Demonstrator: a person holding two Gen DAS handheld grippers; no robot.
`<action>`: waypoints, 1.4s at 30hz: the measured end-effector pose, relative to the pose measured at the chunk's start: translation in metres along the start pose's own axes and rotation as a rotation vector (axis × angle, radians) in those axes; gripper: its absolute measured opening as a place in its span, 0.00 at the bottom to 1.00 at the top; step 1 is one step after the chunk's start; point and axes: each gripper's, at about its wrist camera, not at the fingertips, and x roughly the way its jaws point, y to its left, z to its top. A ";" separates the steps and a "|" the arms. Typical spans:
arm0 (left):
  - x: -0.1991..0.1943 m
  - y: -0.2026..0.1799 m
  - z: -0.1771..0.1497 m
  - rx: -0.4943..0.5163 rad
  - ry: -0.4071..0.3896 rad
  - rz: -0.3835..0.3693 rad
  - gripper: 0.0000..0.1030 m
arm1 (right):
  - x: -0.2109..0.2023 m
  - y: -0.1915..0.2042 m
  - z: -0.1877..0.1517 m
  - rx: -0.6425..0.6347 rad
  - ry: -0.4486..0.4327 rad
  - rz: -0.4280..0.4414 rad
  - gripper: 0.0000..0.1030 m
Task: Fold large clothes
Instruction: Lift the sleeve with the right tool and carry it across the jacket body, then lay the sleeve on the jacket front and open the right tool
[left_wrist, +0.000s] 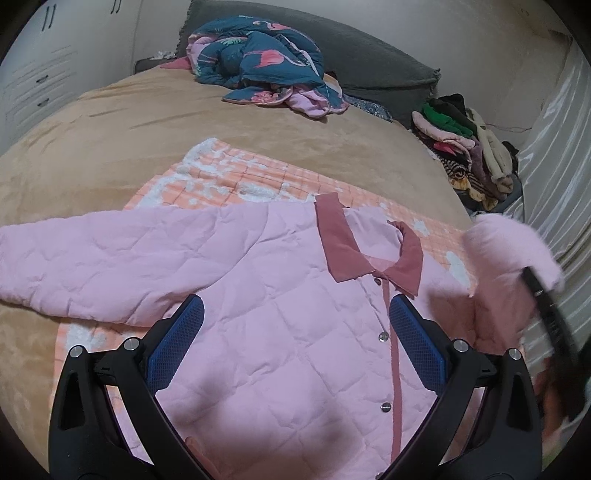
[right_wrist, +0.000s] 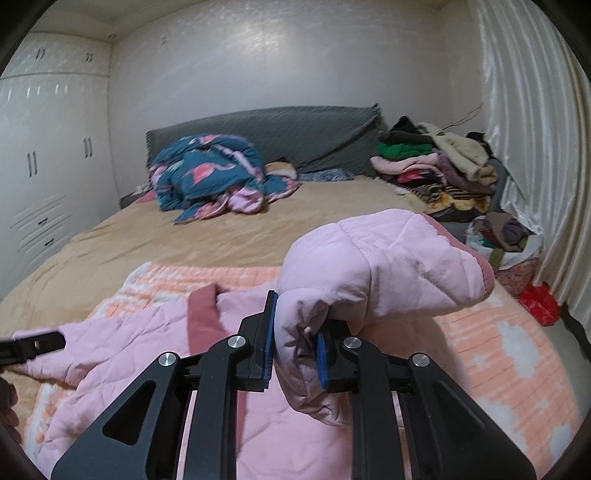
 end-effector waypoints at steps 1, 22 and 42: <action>0.002 0.001 0.000 -0.004 0.007 -0.004 0.91 | 0.005 0.008 -0.005 -0.010 0.008 0.010 0.16; 0.035 0.022 -0.012 -0.057 0.104 -0.003 0.91 | 0.032 0.058 -0.097 0.093 0.209 0.149 0.76; 0.026 0.053 -0.006 -0.201 0.122 -0.144 0.91 | 0.027 0.131 -0.096 -0.069 0.260 0.330 0.30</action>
